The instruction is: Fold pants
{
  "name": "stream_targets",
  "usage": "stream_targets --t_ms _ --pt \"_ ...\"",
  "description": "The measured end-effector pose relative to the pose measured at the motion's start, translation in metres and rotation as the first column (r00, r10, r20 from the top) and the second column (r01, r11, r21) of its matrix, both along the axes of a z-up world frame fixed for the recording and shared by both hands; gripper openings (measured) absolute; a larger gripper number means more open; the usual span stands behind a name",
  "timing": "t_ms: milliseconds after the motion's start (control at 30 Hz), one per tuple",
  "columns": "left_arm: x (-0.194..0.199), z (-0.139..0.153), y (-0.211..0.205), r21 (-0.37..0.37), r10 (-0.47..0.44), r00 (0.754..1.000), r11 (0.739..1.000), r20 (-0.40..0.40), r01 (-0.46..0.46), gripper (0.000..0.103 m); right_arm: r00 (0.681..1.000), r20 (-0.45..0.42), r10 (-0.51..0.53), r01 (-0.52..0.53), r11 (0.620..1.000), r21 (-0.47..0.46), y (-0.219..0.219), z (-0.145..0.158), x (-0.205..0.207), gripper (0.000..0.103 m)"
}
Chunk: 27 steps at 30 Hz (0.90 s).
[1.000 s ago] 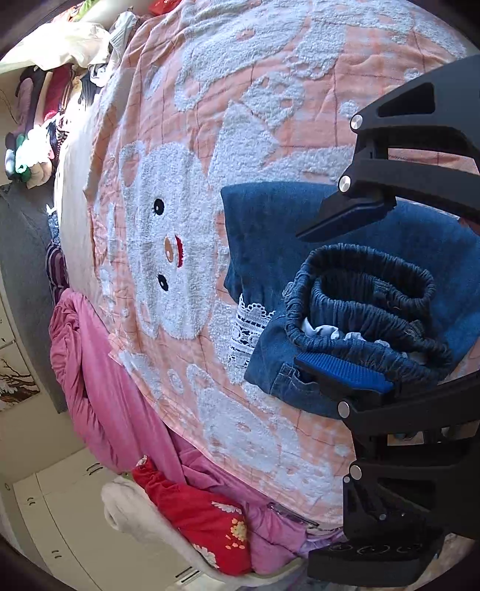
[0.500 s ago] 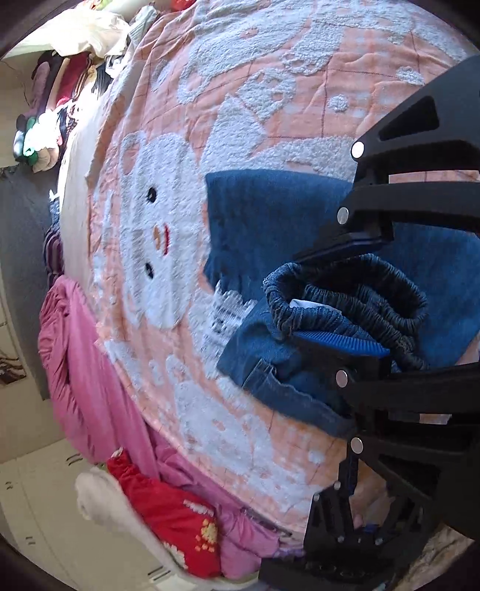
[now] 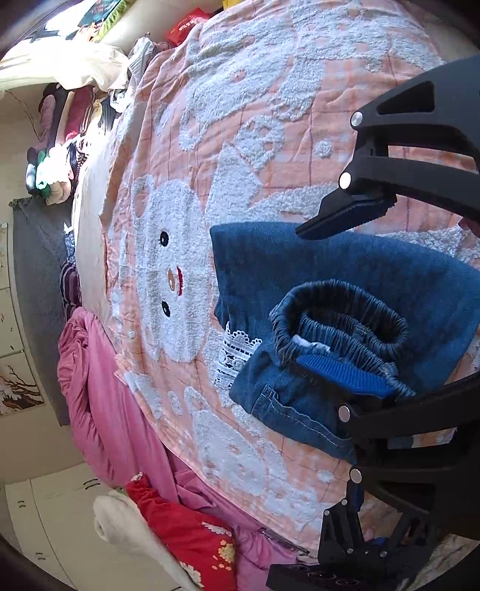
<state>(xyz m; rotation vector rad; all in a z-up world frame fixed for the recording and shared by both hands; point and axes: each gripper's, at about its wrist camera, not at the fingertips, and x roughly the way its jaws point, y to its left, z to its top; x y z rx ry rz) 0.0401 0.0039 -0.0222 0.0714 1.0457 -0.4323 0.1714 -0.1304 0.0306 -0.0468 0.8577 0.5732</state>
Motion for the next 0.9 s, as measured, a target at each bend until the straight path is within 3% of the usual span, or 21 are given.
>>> stream_targets --t_ms 400,900 --pt "0.006 0.046 -0.004 -0.042 0.025 0.994 0.999 0.102 -0.021 0.054 0.997 0.053 -0.049 0.049 0.999 0.011 -0.023 0.018 -0.024 0.068" --pt "0.056 0.052 0.003 -0.038 0.148 0.979 0.989 0.141 -0.144 0.071 0.994 0.065 -0.084 0.085 0.996 -0.014 -0.031 0.018 -0.030 0.073"
